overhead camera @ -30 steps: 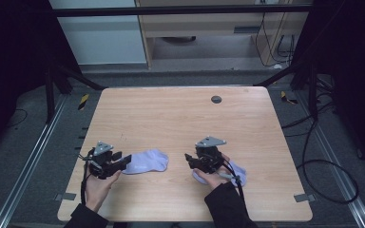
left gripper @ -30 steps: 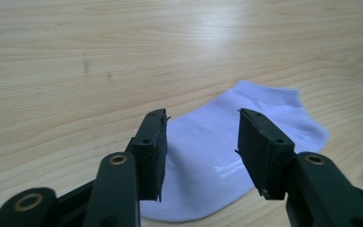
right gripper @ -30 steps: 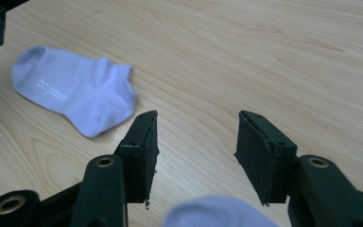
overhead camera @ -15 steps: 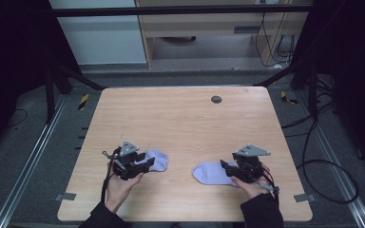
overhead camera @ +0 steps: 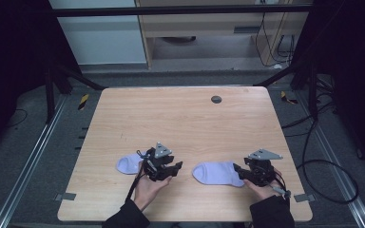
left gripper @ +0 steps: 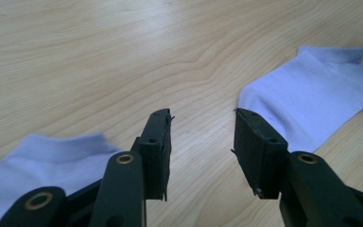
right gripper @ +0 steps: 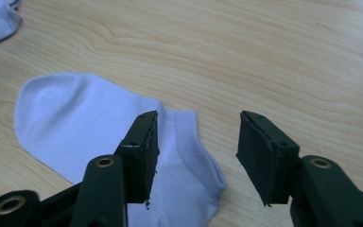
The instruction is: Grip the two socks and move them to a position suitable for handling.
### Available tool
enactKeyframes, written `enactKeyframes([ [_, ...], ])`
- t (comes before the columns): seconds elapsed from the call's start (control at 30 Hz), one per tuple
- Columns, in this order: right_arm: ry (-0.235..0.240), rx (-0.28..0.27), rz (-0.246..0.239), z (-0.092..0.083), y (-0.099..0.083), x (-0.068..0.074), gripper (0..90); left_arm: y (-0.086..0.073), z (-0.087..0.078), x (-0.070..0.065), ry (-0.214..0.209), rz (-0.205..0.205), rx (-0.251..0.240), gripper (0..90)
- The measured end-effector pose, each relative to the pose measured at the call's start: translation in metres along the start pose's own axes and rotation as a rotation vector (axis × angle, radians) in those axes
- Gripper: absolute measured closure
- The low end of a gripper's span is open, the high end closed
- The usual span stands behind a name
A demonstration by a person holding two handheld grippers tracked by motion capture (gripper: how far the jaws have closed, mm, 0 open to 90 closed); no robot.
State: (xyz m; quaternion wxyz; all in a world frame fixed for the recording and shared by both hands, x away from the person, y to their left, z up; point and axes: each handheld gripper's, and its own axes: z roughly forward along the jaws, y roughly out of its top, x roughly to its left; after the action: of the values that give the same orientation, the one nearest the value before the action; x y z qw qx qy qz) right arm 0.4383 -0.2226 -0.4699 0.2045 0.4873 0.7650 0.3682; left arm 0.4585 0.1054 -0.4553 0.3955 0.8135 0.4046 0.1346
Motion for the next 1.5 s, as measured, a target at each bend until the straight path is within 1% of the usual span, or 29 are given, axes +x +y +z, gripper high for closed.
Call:
enactKeyframes([
  [0.07,-0.009,0.010,0.003,0.001,-0.002,-0.002,51.3,0.000,0.008,-0.006,-0.008,0.005,0.008,56.8],
  [0.17,-0.009,0.020,0.013,0.002,-0.004,-0.005,52.9,0.000,0.018,-0.011,-0.007,0.015,0.024,57.3],
  [0.23,-0.011,0.025,0.006,0.004,-0.005,-0.007,53.7,0.000,0.025,-0.014,-0.006,0.026,0.036,57.5],
  [0.27,-0.009,0.033,0.013,0.004,-0.006,-0.007,54.0,-0.001,0.027,-0.015,-0.006,0.030,0.043,57.6],
  [0.37,-0.011,0.048,0.004,0.008,-0.008,-0.009,55.1,-0.002,0.035,-0.020,-0.019,0.030,0.052,57.8],
  [0.4,-0.008,0.053,0.015,0.008,-0.009,-0.009,56.4,-0.002,0.037,-0.022,-0.025,0.035,0.057,57.9],
  [0.43,-0.012,0.059,0.008,0.010,-0.010,-0.010,57.5,-0.002,0.039,-0.023,-0.027,0.035,0.059,58.1],
  [0.5,-0.010,0.077,0.010,0.012,-0.011,-0.011,59.4,-0.003,0.043,-0.026,-0.031,0.038,0.065,59.2],
  [0.53,-0.010,0.093,0.012,0.014,-0.012,-0.011,61.6,-0.003,0.045,-0.027,-0.034,0.041,0.071,61.9],
  [0.6,-0.009,0.096,0.010,0.014,-0.013,-0.011,62.5,-0.003,0.048,-0.028,-0.038,0.039,0.079,63.1],
  [0.67,-0.013,0.114,-0.002,0.017,-0.014,-0.012,65.4,-0.004,0.051,-0.030,-0.044,0.036,0.086,67.2],
  [0.7,-0.013,0.116,-0.002,0.017,-0.014,-0.012,66.8,-0.004,0.052,-0.031,-0.043,0.041,0.093,69.0],
  [0.77,-0.013,0.127,0.001,0.018,-0.014,-0.013,70.1,-0.005,0.054,-0.031,-0.042,0.037,0.100,73.9],
  [0.83,-0.013,0.133,0.002,0.018,-0.014,-0.013,74.3,-0.005,0.056,-0.032,-0.040,0.036,0.107,78.6],
  [0.93,0.005,0.143,0.014,0.018,-0.014,-0.012,84.4,-0.006,0.057,-0.033,-0.044,0.033,0.107,86.6],
  [1.0,0.001,0.145,0.011,0.017,-0.013,-0.011,85.9,-0.005,0.056,-0.033,-0.054,0.032,0.103,88.9],
  [1.07,0.014,0.139,0.018,0.015,-0.011,-0.010,86.3,-0.004,0.053,-0.033,-0.067,0.033,0.098,89.3],
  [1.17,0.030,0.109,0.023,0.007,-0.008,-0.006,86.5,-0.003,0.043,-0.030,-0.084,0.042,0.084,89.4],
  [1.23,0.049,0.086,0.016,0.002,-0.006,-0.001,86.5,-0.003,0.034,-0.027,-0.090,0.041,0.072,89.5],
  [1.33,0.089,0.054,-0.003,-0.005,0.001,0.013,86.6,-0.002,0.020,-0.022,-0.101,0.041,0.053,89.5],
  [1.4,0.106,0.040,-0.013,-0.008,0.005,0.020,86.6,-0.001,0.008,-0.017,-0.100,0.046,0.045,89.5],
  [1.5,0.143,0.020,-0.037,-0.010,0.011,0.036,86.6,-0.001,-0.006,-0.009,-0.093,0.052,0.043,89.5],
])
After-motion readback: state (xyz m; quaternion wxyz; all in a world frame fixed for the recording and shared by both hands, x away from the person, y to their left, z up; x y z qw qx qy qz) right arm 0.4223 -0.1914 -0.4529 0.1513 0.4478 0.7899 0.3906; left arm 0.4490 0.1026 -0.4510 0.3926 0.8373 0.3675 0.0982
